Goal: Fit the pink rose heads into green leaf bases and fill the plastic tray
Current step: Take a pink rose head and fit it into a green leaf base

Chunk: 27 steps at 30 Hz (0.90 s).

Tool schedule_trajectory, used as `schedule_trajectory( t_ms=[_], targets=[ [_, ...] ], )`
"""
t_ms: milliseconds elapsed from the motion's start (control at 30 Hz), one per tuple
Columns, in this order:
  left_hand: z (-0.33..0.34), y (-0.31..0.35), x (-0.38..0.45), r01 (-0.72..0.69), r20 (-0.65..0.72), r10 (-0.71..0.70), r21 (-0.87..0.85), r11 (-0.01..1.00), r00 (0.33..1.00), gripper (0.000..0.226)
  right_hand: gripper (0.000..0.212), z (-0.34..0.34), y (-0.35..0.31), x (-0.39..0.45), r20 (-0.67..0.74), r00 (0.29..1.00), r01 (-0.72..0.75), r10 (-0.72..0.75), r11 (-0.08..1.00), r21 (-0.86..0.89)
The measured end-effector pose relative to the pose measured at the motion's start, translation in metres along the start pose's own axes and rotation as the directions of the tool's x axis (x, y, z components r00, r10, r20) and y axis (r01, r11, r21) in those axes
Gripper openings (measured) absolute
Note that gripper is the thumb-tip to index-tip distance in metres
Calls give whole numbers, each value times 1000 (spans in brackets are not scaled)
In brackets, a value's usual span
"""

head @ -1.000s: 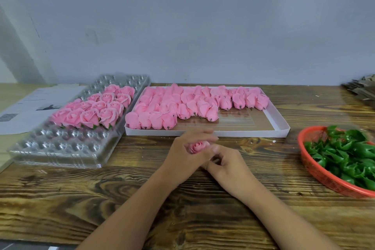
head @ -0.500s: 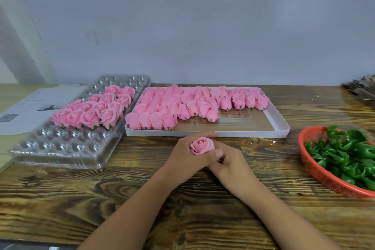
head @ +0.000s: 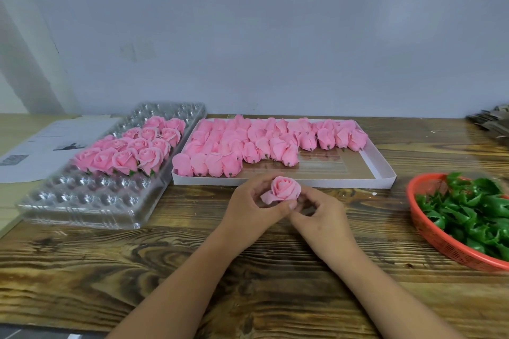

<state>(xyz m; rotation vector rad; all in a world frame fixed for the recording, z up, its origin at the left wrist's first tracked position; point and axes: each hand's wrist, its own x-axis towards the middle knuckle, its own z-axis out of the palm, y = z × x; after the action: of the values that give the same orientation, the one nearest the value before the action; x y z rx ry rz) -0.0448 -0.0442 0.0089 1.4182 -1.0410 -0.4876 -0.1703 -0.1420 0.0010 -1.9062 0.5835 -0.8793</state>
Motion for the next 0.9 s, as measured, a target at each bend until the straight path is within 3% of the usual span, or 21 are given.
schedule_trajectory(
  t_ms=[133, 333, 500, 600, 733, 900],
  targets=[
    [-1, 1, 1, 13, -8, -14, -42, 999, 1000, 55, 19, -1, 3, 1, 2, 1000, -28, 28, 998, 60],
    [-2, 5, 2, -55, -49, 54, -20, 998, 997, 38, 5, -2, 2, 2, 43, 999, -30, 26, 996, 89],
    [-3, 3, 3, -15, -61, 13, -45, 999, 998, 30, 6, -1, 2, 1, 57, 998, -27, 22, 996, 86],
    [-5, 2, 4, 27, -46, -30, -61, 998, 999, 38, 12, -2, 0, 1, 68, 998, -23, 16, 994, 105],
    [-4, -1, 1, 92, 62, -90, -30, 995, 994, 65, 20, -4, 0, 2, 30, 999, -39, 37, 998, 50],
    [-3, -1, 0, 30, 20, -31, 71, 997, 999, 58, 8, -4, 0, 0, 23, 999, -25, 27, 998, -56]
  ],
)
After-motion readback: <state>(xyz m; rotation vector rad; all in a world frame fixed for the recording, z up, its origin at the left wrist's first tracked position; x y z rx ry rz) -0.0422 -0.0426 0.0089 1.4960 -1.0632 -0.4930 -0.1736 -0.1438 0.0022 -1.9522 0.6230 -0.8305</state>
